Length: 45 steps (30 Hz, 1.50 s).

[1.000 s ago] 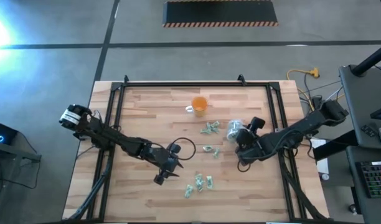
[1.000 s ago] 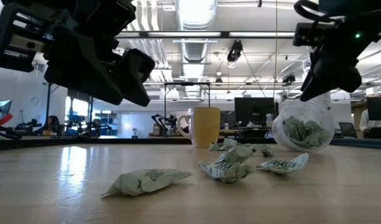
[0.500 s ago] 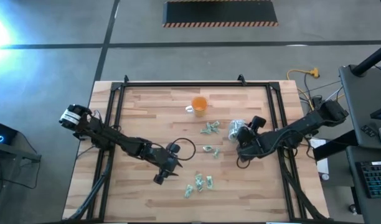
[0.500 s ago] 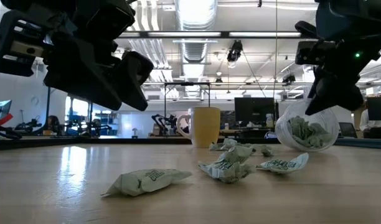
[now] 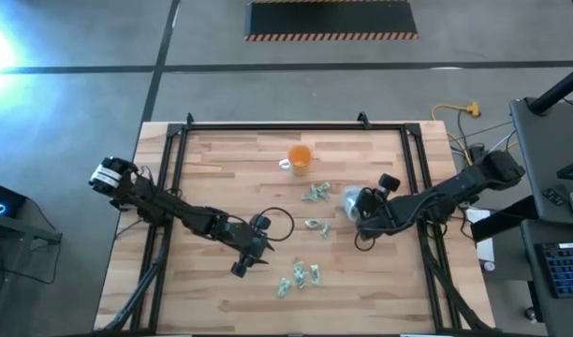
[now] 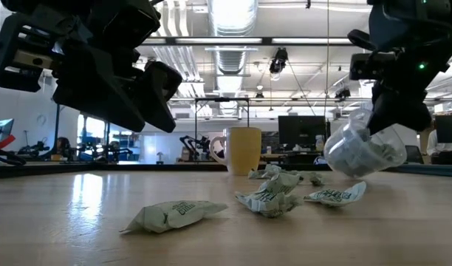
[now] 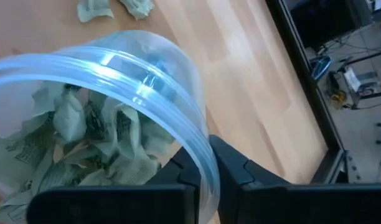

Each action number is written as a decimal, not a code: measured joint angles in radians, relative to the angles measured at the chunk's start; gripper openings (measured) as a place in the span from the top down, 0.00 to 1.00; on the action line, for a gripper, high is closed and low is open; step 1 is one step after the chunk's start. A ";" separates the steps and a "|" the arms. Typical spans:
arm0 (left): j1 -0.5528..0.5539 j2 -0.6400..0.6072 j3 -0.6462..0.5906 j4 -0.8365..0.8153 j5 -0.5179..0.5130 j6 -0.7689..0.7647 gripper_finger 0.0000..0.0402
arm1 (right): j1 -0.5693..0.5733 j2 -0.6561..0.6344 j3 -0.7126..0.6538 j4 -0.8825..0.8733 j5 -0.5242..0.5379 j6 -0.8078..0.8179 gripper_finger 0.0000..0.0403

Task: Pick and place Stevia / Truvia into bins
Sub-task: Adjust the transparent container

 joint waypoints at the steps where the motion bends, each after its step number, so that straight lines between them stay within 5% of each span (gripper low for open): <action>1: 0.000 0.000 0.000 0.000 0.000 0.000 0.56 | 0.000 -0.002 0.004 0.000 -0.007 -0.001 0.96; 20: 0.000 0.001 0.000 0.000 0.001 0.001 0.56 | -0.196 -0.001 0.314 -0.074 -0.456 -0.273 0.97; 24: 0.000 -0.013 0.000 -0.058 -0.006 -0.005 0.56 | -0.236 0.100 0.387 -0.023 -0.523 -0.381 0.97; 30: -0.002 -0.133 0.002 -0.370 -0.212 -0.131 0.56 | -0.265 0.313 0.545 -0.023 -0.566 -0.515 0.97; 33: -0.003 -0.209 -0.009 -0.469 -0.236 -0.200 0.56 | -0.277 0.405 0.642 -0.023 -0.612 -0.574 0.97; 45: -0.014 -0.443 -0.155 -0.499 -0.237 -0.275 0.56 | -0.302 0.715 1.024 -0.103 -0.724 -0.747 0.97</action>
